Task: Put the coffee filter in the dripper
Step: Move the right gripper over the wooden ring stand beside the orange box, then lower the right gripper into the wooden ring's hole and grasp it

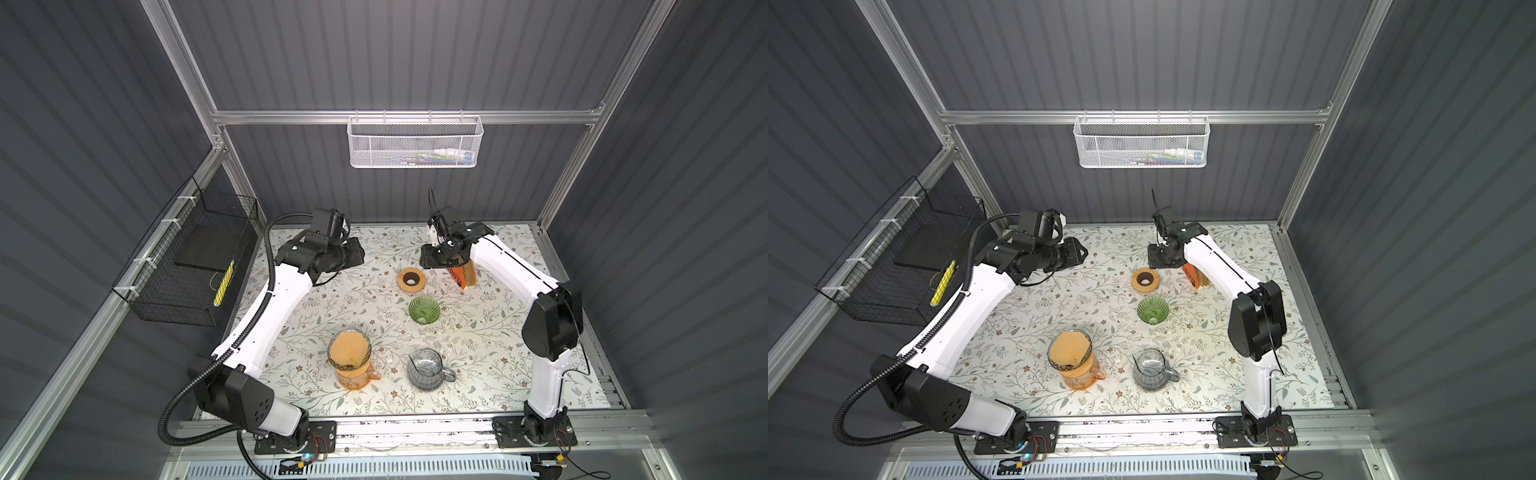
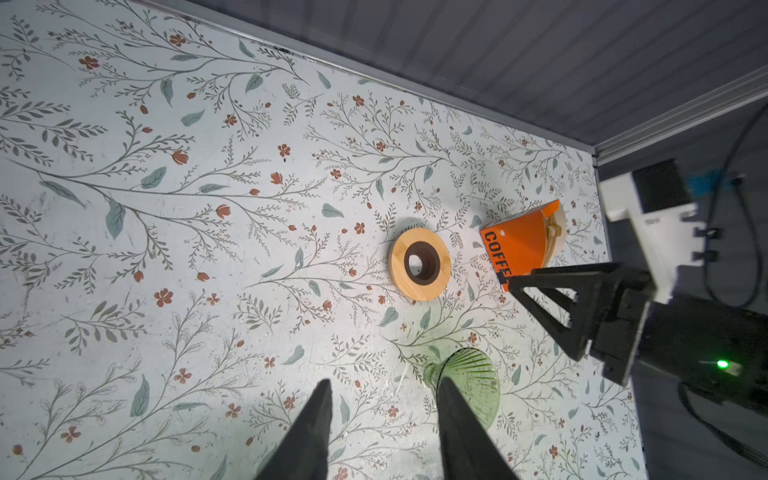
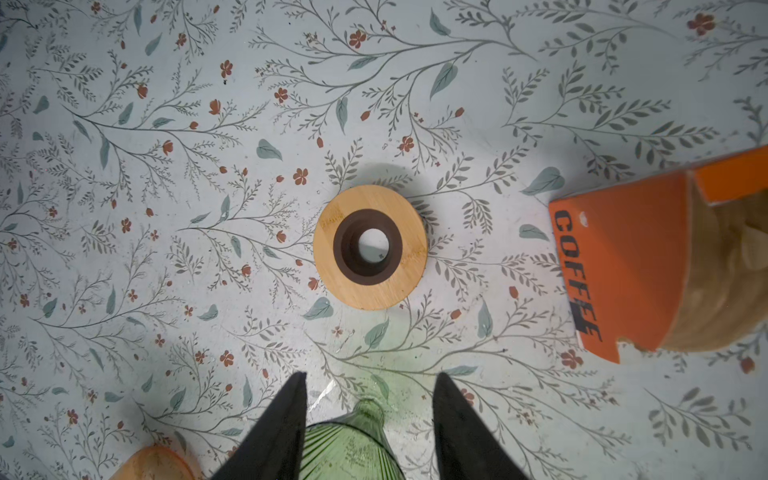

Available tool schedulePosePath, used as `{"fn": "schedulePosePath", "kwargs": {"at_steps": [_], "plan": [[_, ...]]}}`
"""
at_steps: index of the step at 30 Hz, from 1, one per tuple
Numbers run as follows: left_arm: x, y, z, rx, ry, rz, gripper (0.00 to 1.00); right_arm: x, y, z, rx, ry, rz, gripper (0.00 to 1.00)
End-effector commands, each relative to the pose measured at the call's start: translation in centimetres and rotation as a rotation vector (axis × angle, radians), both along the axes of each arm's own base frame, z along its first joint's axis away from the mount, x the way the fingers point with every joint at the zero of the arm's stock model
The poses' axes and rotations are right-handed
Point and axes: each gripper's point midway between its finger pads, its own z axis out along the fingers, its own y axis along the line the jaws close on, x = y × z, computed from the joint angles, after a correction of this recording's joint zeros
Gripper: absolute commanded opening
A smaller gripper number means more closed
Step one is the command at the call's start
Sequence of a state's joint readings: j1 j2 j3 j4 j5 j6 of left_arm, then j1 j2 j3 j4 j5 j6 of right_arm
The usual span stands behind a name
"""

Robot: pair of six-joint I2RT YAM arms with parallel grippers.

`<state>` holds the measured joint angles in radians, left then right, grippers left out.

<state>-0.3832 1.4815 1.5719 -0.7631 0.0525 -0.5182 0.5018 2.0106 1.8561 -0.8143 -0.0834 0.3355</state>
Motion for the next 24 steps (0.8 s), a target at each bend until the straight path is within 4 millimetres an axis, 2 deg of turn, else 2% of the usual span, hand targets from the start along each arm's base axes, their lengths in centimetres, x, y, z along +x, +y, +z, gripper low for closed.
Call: {"fn": "schedulePosePath", "kwargs": {"at_steps": [1,11,16,24], "plan": [[1.0,-0.8,0.7,-0.044,-0.03,-0.051,0.43,0.6,0.1,-1.6,-0.012,0.028,0.009,0.52],[2.3,-0.4,-1.7,-0.075,0.027,-0.04,0.43,1.6,0.0,-7.5,-0.069,0.134,0.004,0.54],[2.5,-0.2,-2.1,-0.082,0.031,-0.038,0.44,2.2,0.1,-9.2,-0.066,0.166,-0.007,0.54],[2.3,0.1,-2.3,-0.087,0.039,-0.035,0.44,2.8,0.7,-10.5,-0.06,0.19,-0.017,0.55]]}}
